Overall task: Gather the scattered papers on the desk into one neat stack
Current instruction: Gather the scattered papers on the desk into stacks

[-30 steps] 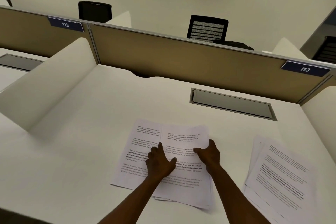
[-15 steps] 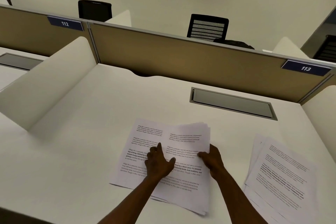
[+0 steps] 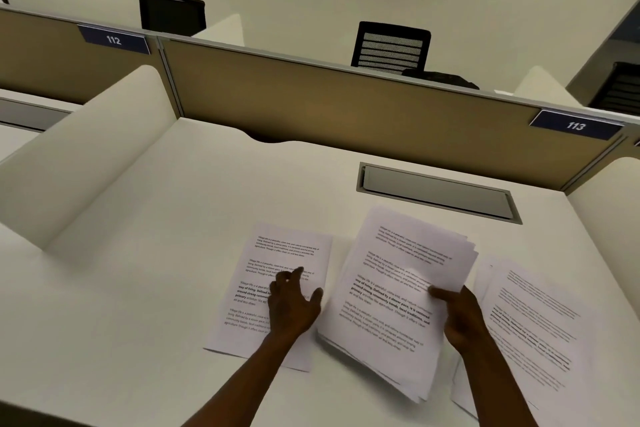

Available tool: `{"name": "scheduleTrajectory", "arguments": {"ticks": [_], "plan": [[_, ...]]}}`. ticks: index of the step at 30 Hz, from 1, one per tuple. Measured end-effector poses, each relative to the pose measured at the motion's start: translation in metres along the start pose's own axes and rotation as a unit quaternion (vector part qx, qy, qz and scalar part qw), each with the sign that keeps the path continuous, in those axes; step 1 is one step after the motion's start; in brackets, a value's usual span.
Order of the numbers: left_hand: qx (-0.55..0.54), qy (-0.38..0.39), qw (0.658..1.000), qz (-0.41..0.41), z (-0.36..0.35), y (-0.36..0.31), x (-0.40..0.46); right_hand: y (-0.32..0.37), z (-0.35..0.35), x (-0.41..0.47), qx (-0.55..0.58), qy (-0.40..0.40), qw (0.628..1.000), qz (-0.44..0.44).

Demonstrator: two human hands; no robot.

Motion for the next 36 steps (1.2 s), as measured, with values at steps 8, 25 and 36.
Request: {"name": "scheduleTrajectory", "arguments": {"ticks": [8, 25, 36], "plan": [[0.03, -0.145, 0.98, 0.134, 0.079, 0.067, 0.01, -0.044, -0.053, -0.018, 0.03, 0.065, 0.995, -0.067], [0.024, -0.049, 0.991, 0.124, 0.064, 0.073, -0.008, -0.063, -0.185, -0.031, -0.362, -0.011, 0.928, 0.09], [-0.062, -0.027, 0.986, 0.151, 0.051, 0.064, 0.001, -0.065, -0.18, -0.021, -0.24, 0.014, 0.971, 0.009]]}}
Point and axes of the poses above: each hand's wrist, its own x-axis towards the middle knuckle, its own z-axis out of the back of the hand, y = z × x, the point moved 6 cm from there along x, towards the middle knuckle, and after that the axes turned 3 degrees about -z, right-handed, at the moved point
